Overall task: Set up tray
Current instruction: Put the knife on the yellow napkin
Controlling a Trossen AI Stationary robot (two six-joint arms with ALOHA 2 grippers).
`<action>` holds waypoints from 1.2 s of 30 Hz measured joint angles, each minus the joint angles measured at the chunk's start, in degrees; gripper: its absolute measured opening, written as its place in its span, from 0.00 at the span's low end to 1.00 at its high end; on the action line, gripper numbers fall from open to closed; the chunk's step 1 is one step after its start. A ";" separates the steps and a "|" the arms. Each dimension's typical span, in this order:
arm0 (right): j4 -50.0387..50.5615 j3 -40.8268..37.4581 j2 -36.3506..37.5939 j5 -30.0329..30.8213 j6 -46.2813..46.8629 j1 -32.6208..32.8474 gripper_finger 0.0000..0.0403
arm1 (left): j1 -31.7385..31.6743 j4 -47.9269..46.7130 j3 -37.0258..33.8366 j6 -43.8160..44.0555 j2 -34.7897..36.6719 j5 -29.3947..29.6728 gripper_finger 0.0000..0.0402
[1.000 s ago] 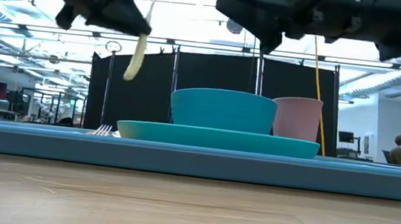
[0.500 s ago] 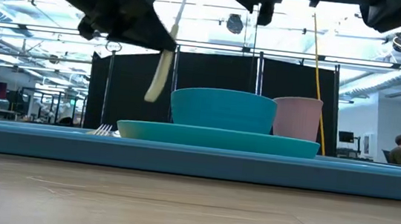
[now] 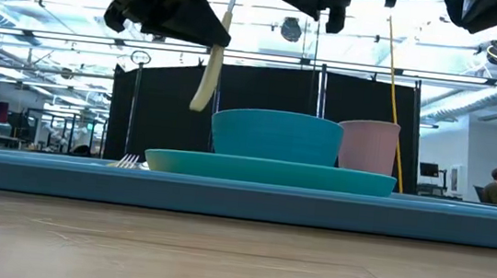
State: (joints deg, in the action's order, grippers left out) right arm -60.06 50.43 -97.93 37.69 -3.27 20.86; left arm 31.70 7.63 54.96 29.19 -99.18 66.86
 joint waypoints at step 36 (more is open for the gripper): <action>-2.71 -0.02 -0.02 -5.09 3.67 -4.74 0.24 | -0.22 0.36 -0.02 0.32 0.00 -0.25 0.11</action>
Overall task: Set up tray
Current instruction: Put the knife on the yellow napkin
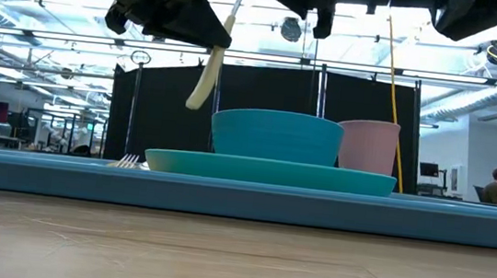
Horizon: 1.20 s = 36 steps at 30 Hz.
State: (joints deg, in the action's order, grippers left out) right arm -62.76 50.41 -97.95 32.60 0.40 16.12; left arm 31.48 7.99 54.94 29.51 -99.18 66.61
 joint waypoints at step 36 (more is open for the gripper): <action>2.80 0.35 -0.02 -22.54 15.92 -8.08 0.00 | 9.36 2.06 -0.04 -9.91 1.79 -3.49 0.05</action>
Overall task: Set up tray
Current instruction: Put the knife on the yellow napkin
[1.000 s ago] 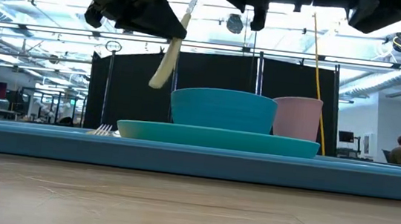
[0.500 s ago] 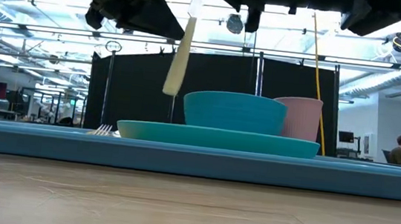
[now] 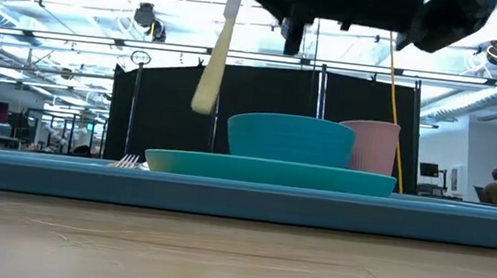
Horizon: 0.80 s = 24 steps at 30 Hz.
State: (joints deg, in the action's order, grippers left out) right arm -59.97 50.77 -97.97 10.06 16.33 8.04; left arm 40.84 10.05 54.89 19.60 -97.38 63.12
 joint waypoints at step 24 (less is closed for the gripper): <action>18.57 19.14 -11.37 -10.72 9.57 -7.28 0.00 | 9.92 -23.81 -0.10 13.75 4.52 13.43 0.04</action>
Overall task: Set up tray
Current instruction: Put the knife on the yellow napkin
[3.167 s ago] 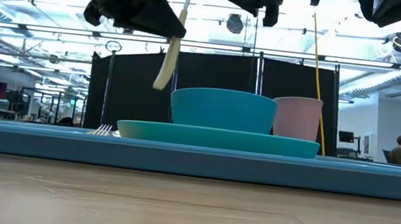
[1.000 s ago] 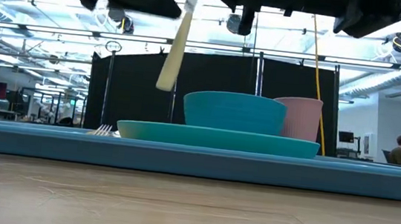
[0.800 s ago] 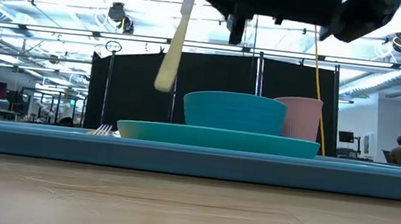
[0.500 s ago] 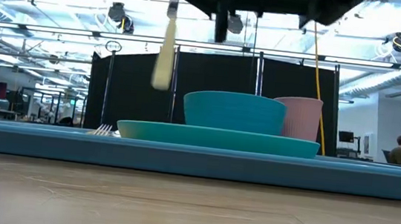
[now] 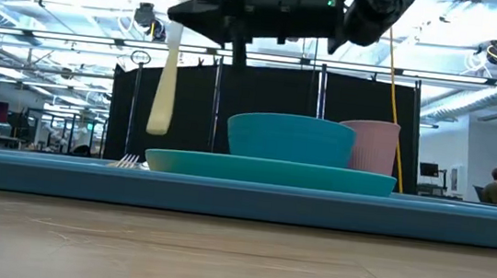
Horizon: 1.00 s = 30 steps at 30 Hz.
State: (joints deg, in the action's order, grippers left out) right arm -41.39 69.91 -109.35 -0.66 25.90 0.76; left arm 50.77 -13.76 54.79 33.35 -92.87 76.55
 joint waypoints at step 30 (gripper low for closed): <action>-2.38 6.67 -10.52 -3.99 10.56 -3.43 0.00 | 8.83 75.82 -40.38 -37.35 16.23 -35.65 0.06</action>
State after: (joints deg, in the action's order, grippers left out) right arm -43.78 76.58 -119.87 -4.65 36.46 -2.68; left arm 59.60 62.06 14.41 -3.99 -76.64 40.90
